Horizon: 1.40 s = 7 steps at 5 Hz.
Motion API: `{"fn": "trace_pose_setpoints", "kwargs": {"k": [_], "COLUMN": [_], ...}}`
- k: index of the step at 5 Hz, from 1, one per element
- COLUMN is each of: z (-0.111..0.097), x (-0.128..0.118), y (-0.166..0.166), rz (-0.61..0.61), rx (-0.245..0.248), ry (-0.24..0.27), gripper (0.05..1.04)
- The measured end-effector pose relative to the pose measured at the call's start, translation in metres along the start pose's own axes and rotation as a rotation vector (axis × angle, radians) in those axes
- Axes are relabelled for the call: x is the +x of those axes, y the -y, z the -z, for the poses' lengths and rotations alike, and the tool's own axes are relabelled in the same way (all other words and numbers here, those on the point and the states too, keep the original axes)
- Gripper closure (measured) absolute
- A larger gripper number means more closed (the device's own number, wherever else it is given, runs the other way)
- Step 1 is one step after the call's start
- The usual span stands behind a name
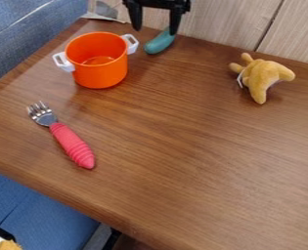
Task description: Move the blue thing to the right side of the red fork
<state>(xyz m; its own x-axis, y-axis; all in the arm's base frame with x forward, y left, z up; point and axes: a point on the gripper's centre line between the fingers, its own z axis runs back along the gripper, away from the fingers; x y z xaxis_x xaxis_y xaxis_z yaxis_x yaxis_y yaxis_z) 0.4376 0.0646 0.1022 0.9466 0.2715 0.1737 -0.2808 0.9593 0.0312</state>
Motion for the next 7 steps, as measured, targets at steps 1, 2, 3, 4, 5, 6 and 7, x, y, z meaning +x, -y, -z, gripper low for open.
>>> {"fn": "trace_pose_setpoints", "kwargs": {"k": [1,2,3,4,5,6,7], "z": [0.017,0.021,0.021,0.022,0.019,0.009,-0.019], "x": [-0.001,0.000,0.001,-0.002,-0.017,-0.030,-0.033], "y": [0.006,0.006,0.004,0.005,0.013,0.035,0.049], "rz": [0.036,0.035,0.032,0.026,0.017,0.074,0.090], "rx": [-0.027,-0.022,-0.012,-0.021,-0.053,-0.088,-0.131], "ry": [-0.046,-0.039,-0.031,-0.031,-0.045,-0.053,-0.017], "gripper": [0.135,0.416,0.650,0.653,0.653,0.653,0.653]}}
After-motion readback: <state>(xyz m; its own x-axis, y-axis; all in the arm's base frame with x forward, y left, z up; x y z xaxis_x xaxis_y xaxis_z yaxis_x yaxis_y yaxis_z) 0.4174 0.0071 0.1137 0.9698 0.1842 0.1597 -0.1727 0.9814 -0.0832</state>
